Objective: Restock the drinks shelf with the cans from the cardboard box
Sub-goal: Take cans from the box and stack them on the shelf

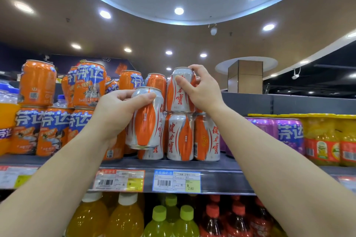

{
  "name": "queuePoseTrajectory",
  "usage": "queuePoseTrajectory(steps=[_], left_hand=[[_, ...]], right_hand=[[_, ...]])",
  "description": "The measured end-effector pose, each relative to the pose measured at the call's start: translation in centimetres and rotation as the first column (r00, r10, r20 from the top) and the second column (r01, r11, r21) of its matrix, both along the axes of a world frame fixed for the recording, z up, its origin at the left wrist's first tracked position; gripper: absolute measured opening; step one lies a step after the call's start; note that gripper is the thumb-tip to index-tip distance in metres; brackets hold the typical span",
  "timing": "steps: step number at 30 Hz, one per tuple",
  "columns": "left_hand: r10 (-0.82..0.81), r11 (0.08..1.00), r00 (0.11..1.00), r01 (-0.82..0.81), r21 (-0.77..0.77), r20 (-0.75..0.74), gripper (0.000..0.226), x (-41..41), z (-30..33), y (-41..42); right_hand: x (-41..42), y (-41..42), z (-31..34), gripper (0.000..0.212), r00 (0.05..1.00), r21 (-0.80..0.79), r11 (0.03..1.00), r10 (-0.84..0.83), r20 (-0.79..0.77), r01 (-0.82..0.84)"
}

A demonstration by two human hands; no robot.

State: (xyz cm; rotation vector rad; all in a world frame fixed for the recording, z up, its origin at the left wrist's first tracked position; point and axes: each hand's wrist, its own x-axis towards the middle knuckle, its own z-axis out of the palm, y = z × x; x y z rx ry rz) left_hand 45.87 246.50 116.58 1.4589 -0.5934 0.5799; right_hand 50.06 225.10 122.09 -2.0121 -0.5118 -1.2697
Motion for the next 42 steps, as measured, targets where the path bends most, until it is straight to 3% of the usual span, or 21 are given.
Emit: queuePoseTrajectory(steps=[4, 10, 13, 15, 16, 18, 20, 25, 28, 31, 34, 36, 38, 40, 42], left_hand=[[0.011, 1.0, 1.0, -0.011, 0.008, 0.016, 0.046, -0.3, 0.3, -0.2], [0.036, 0.999, 0.995, -0.037, 0.008, 0.097, 0.026, -0.9, 1.8, -0.6], [0.032, 0.999, 0.993, -0.033, 0.006, 0.112, 0.026, -1.1, 2.0, -0.4], [0.017, 1.0, 0.992, -0.019, 0.017, 0.126, 0.023, -1.3, 1.8, -0.3], [0.004, 1.0, 0.991, -0.006, 0.016, 0.131, 0.022, -1.4, 1.7, -0.3], [-0.029, 1.0, 0.991, 0.028, 0.011, 0.13, 0.029, -1.5, 1.6, -0.3], [-0.061, 0.998, 0.993, 0.062, -0.006, 0.099, 0.036, -1.5, 1.7, -0.4], [-0.104, 0.994, 0.988, 0.101, 0.027, 0.111, 0.026, -0.8, 1.4, 0.2], [-0.129, 0.992, 0.982, 0.128, 0.019, 0.139, 0.041, -0.4, 1.1, 0.9], [0.073, 0.997, 0.98, -0.078, 0.02, 0.185, 0.049, 0.4, 0.5, 1.2], [0.221, 0.973, 0.943, -0.231, 0.01, 0.249, 0.034, 0.9, 0.1, 1.0], [0.239, 0.97, 0.938, -0.242, -0.022, 0.249, 0.025, 1.0, 0.4, 1.0], [0.144, 0.989, 0.965, -0.146, -0.007, 0.221, 0.029, 1.0, 0.9, 1.3], [0.101, 0.978, 0.963, -0.142, 0.153, 0.249, 0.047, 1.0, 1.3, 1.7], [0.233, 0.881, 0.905, -0.351, 0.317, 0.355, 0.071, 1.2, 1.6, 1.7]], right_hand=[[0.2, 0.2, -0.2, 0.061, 0.999, -0.001, 0.999, -0.046, 0.016, 0.046], [-0.5, -0.1, -0.4, 0.07, 0.993, -0.046, 0.993, -0.108, -0.042, 0.106], [-2.3, 0.3, -0.8, 0.072, 0.981, 0.036, 0.987, -0.158, 0.116, 0.155], [-4.1, 1.0, -0.7, 0.069, 0.976, 0.061, 0.998, -0.042, 0.212, 0.029], [-5.0, 1.5, -0.6, 0.072, 0.988, 0.001, 0.998, 0.067, 0.139, -0.068], [-6.5, 2.6, -0.6, 0.087, 0.955, -0.17, 0.951, 0.223, -0.196, -0.257], [-7.0, 3.8, -0.8, 0.094, 0.9, -0.275, 0.899, 0.227, -0.373, -0.341], [-6.7, 4.8, -1.2, 0.078, 0.905, -0.189, 0.915, 0.288, -0.313, -0.357], [-7.1, 4.1, -0.3, 0.074, 0.893, -0.162, 0.916, 0.297, -0.338, -0.367], [-8.0, 2.8, 1.0, 0.076, 0.899, -0.132, 0.925, 0.301, -0.318, -0.357], [-8.3, 2.3, 1.8, 0.078, 0.91, -0.094, 0.936, 0.3, -0.285, -0.338], [-8.1, 3.0, 2.1, 0.076, 0.936, -0.117, 0.951, 0.252, -0.247, -0.287], [-7.4, 4.2, 2.2, 0.08, 0.964, -0.159, 0.966, 0.172, -0.202, -0.206], [-6.5, 5.3, 2.1, 0.085, 0.984, -0.206, 0.97, 0.101, -0.147, -0.13], [-5.5, 6.1, 1.9, 0.084, 0.993, -0.237, 0.968, 0.061, -0.102, -0.084]])
